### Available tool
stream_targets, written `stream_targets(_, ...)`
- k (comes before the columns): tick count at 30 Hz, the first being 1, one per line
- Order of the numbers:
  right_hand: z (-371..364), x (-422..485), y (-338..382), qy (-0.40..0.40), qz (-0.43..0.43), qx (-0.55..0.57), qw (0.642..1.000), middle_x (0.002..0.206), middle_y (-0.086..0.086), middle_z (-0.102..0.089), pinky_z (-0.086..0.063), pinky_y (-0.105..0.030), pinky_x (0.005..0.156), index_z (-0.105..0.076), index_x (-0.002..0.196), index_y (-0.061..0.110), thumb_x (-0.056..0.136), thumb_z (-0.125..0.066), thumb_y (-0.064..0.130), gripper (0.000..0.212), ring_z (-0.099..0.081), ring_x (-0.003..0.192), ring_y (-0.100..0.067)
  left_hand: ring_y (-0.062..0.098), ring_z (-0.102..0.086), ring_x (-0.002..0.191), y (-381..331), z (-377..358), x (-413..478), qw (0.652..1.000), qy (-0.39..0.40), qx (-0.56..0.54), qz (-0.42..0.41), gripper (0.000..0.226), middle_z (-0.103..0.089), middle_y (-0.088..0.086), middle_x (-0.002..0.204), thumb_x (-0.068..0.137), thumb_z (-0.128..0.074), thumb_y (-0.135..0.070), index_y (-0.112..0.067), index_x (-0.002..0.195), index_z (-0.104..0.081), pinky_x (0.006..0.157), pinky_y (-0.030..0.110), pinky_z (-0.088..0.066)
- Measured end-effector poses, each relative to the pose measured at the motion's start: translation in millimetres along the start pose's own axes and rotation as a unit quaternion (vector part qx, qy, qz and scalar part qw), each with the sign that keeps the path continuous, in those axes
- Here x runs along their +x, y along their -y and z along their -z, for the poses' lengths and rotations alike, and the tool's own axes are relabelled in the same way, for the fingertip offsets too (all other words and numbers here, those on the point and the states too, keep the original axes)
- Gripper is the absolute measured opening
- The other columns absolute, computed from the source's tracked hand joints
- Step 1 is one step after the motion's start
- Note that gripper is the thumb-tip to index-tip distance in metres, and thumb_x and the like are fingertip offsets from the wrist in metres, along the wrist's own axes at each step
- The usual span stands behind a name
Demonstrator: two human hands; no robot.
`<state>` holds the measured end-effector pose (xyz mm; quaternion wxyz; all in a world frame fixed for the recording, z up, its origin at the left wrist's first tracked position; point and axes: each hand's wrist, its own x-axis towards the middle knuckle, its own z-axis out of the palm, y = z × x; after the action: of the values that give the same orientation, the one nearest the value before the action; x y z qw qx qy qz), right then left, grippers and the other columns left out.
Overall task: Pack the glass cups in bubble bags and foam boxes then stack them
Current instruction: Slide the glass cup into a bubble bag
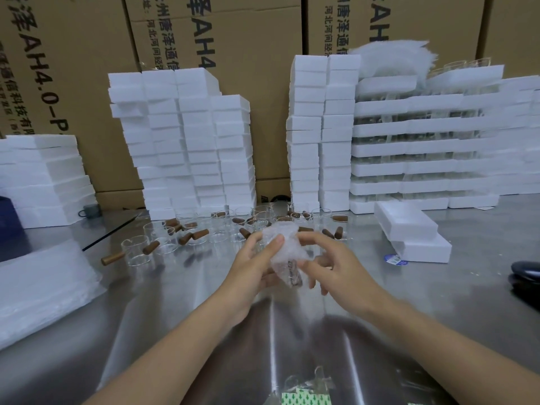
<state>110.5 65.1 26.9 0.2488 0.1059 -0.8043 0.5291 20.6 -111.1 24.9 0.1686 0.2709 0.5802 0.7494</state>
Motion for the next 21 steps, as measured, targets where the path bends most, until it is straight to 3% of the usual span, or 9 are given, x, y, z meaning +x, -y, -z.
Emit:
stream_targets(2,3.3,0.1,-1.7,-0.025,0.022,-0.033,0.999,0.121,0.018,-0.067,-0.049,-0.014,0.067,-0.064,0.128,0.039,0.094,-0.073,0.024,0.038,-0.066,0.072,-0.01,0.027,-0.08,0.103,0.8,0.5,1.7,0.999,-0.023,-0.024,0.029,0.057,-0.08,0.006,0.12,0.083,-0.083,-0.063,-0.035,0.129,-0.064,0.079,0.034,-0.064)
stream_targets(4,4.4,0.7,-3.4,-0.032,0.033,-0.064,0.997,0.126,0.019,-0.064,-0.054,-0.019,0.075,-0.064,0.128,0.043,0.093,-0.077,0.03,0.039,-0.066,0.088,-0.01,0.022,-0.08,0.097,-0.2,1.8,3.2,0.995,-0.036,-0.063,0.061,0.064,-0.081,0.007,0.119,0.082,-0.081,-0.061,-0.03,0.133,-0.058,0.073,0.03,-0.063)
stream_targets(7,1.0,3.4,-5.7,-0.056,0.01,-0.024,0.998,0.114,0.023,-0.064,-0.059,-0.027,0.081,-0.061,0.127,0.047,0.089,-0.081,0.034,0.045,-0.07,0.091,-0.011,0.018,-0.078,0.085,-2.6,4.3,4.0,0.987,-0.027,-0.107,0.117,0.07,-0.08,0.008,0.109,0.078,-0.09,-0.049,-0.021,0.136,-0.063,0.066,0.03,-0.061)
stream_targets(10,2.4,8.0,-6.5,-0.111,-0.004,0.039,0.993,0.102,0.012,-0.07,-0.061,-0.037,0.082,-0.064,0.117,0.046,0.085,-0.081,0.029,0.04,-0.074,0.09,-0.02,0.018,-0.075,0.081,-2.0,5.7,4.6,0.987,0.012,-0.082,0.138,0.068,-0.079,0.009,0.104,0.071,-0.09,-0.045,-0.017,0.13,-0.071,0.067,0.031,-0.058)
stream_targets(13,7.0,9.9,-7.3,-0.14,0.031,0.037,0.989,0.098,0.011,-0.073,-0.06,-0.028,0.078,-0.069,0.106,0.039,0.089,-0.079,0.018,0.029,-0.072,0.09,-0.011,0.022,-0.078,0.095,0.3,3.2,3.6,0.986,0.068,-0.06,0.141,0.072,-0.078,0.009,0.119,0.075,-0.091,-0.044,-0.02,0.138,-0.066,0.074,0.031,-0.059)
stream_targets(15,8.0,9.4,-8.7,-0.113,0.056,-0.002,0.992,0.092,0.01,-0.074,-0.057,-0.027,0.077,-0.073,0.098,0.032,0.093,-0.076,0.013,0.021,-0.07,0.085,-0.01,0.021,-0.077,0.097,1.9,-0.8,-0.1,0.983,0.114,-0.043,0.141,0.064,-0.078,0.007,0.12,0.078,-0.092,-0.047,-0.023,0.134,-0.07,0.069,0.028,-0.056)
stream_targets(17,7.0,8.0,-9.0,-0.066,0.075,-0.042,0.994,0.091,0.011,-0.075,-0.05,-0.017,0.075,-0.076,0.097,0.032,0.094,-0.075,0.015,0.017,-0.069,0.082,-0.006,0.017,-0.076,0.09,3.5,-3.9,-3.3,0.985,0.115,-0.016,0.129,0.054,-0.077,0.006,0.114,0.08,-0.089,-0.054,-0.026,0.124,-0.078,0.063,0.026,-0.05)
stream_targets(19,8.0,6.4,-7.9,-0.015,0.076,-0.06,0.995,0.102,0.013,-0.076,-0.049,-0.013,0.081,-0.076,0.108,0.035,0.093,-0.074,0.022,0.019,-0.071,0.094,-0.005,0.016,-0.074,0.083,3.6,-3.3,-3.2,0.989,0.082,-0.004,0.119,0.054,-0.077,0.005,0.108,0.079,-0.087,-0.059,-0.025,0.121,-0.079,0.061,0.026,-0.044)
stream_targets(21,9.2,5.0,-7.9,0.019,0.088,-0.096,0.991,0.114,0.018,-0.073,-0.051,-0.013,0.089,-0.071,0.123,0.036,0.09,-0.073,0.028,0.034,-0.069,0.108,-0.006,0.014,-0.072,0.08,0.4,0.1,-1.5,0.992,0.054,0.0,0.112,0.044,-0.076,0.005,0.106,0.079,-0.085,-0.059,-0.029,0.112,-0.083,0.061,0.027,-0.041)
